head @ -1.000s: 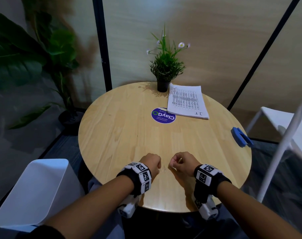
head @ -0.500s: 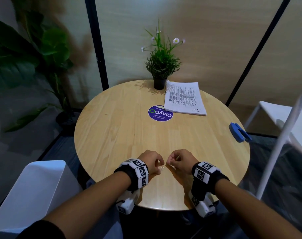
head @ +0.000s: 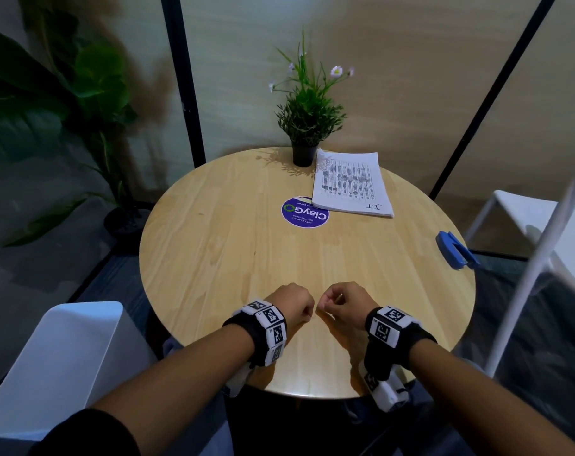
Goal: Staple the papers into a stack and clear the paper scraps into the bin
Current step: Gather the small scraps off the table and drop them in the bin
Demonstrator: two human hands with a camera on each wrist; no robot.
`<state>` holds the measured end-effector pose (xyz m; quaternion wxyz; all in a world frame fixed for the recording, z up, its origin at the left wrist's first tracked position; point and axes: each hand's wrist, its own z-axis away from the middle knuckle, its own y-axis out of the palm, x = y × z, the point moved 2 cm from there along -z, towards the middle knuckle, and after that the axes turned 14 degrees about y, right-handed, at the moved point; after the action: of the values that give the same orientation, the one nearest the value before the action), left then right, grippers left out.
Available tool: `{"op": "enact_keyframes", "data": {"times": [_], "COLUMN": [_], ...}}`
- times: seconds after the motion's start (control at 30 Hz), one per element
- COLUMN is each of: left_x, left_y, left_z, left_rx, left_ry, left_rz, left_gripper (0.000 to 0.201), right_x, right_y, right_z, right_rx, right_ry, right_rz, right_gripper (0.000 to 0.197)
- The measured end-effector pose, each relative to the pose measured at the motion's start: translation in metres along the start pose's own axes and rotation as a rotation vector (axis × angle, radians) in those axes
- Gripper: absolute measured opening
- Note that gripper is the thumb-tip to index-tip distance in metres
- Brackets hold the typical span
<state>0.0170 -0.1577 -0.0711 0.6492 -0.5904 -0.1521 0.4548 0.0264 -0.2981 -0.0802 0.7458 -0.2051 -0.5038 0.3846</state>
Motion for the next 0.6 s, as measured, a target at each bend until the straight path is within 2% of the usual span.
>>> {"op": "enact_keyframes", "data": {"times": [0.1, 0.33, 0.47, 0.6], "left_x": [-0.005, -0.009, -0.002, 0.011], "left_y": [0.001, 0.007, 0.004, -0.004], "left_z": [-0.001, -0.003, -0.002, 0.008], "left_rx": [0.07, 0.018, -0.026, -0.128], "left_ry": [-0.01, 0.071, 0.008, -0.087], "left_rz": [-0.092, -0.235, -0.124, 0.064], "left_gripper": [0.025, 0.025, 0.021, 0.02], "right_x": [0.001, 0.0, 0.002, 0.009], "right_y": [0.0, -0.002, -0.003, -0.004], "right_z": [0.001, 0.003, 0.006, 0.01], "right_rx": [0.001, -0.004, 0.013, 0.019], "right_ry": [0.004, 0.013, 0.031, 0.036], "right_rz": [0.0, -0.004, 0.013, 0.035], "right_gripper": [0.011, 0.018, 0.022, 0.023]}}
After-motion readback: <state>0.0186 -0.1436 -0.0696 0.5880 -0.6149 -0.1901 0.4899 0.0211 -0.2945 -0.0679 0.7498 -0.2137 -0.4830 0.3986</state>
